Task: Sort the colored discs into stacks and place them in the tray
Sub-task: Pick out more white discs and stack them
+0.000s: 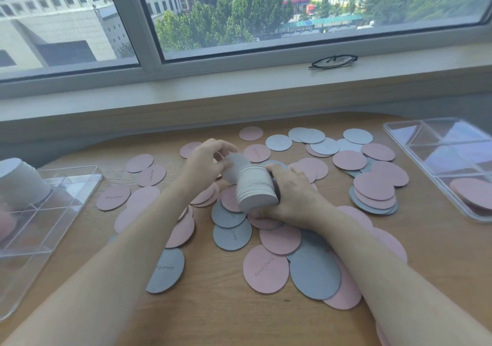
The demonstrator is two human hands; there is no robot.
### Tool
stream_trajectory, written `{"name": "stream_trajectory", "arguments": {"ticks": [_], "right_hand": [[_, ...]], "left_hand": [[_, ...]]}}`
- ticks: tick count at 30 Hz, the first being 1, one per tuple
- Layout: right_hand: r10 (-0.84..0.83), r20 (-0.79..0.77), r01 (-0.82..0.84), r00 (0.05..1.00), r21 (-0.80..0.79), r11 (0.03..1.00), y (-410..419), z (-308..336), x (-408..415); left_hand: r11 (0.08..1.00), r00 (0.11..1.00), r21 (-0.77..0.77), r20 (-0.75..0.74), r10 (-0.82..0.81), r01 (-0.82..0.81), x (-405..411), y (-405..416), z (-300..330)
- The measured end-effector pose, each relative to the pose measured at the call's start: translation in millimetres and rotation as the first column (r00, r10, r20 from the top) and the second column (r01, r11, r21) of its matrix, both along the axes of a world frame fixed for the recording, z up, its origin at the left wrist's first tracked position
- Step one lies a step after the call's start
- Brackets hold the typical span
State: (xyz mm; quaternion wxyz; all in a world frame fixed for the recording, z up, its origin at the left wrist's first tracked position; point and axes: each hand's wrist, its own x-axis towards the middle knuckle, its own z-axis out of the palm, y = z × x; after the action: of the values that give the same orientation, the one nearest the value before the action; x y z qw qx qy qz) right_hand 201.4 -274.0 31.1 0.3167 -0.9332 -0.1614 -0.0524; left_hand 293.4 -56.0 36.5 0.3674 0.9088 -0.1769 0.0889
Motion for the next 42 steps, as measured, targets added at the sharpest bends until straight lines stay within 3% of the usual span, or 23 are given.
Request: {"name": "stream_trajectory", "arguments": {"ticks": [4, 8, 11, 14, 20, 26, 32, 37, 42], "right_hand": [[-0.006, -0.001, 0.006, 1.000, -0.067, 0.998, 2, 4, -4], [-0.011, -0.035, 0.008, 0.999, -0.093, 0.996, 4, 6, -8], [-0.008, -0.067, 0.001, 0.998, -0.096, 0.995, 5, 7, -9], [0.032, -0.057, -0.040, 0.998, -0.144, 0.989, 8, 1, -6], [0.056, -0.068, -0.069, 0.996, -0.200, 0.977, 2, -6, 0], [0.097, -0.064, -0.113, 0.993, -0.329, 0.937, 20, -9, -2], [0.102, -0.121, -0.137, 0.987, -0.325, 0.936, 18, -1, -3], [0.060, -0.426, -0.101, 0.903, -0.074, 0.992, -20, 32, 4], [-0.236, -0.295, 0.207, 0.926, -0.127, 0.970, -48, 41, 61]], "left_hand": [[0.971, 0.988, -0.232, -0.123, -0.091, 0.061, -34, 0, 2], [0.937, 0.959, -0.325, -0.199, -0.200, 0.127, -63, -5, -3], [0.963, 0.930, -0.182, -0.274, -0.246, 0.201, -79, -5, -6], [0.971, 0.951, 0.011, -0.206, -0.231, 0.238, -82, -5, -17], [0.985, 0.979, -0.045, -0.108, -0.172, 0.168, -85, -3, -24], [0.971, 0.969, 0.156, -0.193, -0.151, 0.183, -94, 6, -24], [0.981, 0.978, 0.098, -0.144, -0.154, 0.169, -93, 9, -28], [0.983, 0.972, -0.058, -0.149, -0.184, 0.177, -87, 15, -32], [0.979, 0.971, -0.102, -0.146, -0.191, 0.177, -86, 17, -36]]}}
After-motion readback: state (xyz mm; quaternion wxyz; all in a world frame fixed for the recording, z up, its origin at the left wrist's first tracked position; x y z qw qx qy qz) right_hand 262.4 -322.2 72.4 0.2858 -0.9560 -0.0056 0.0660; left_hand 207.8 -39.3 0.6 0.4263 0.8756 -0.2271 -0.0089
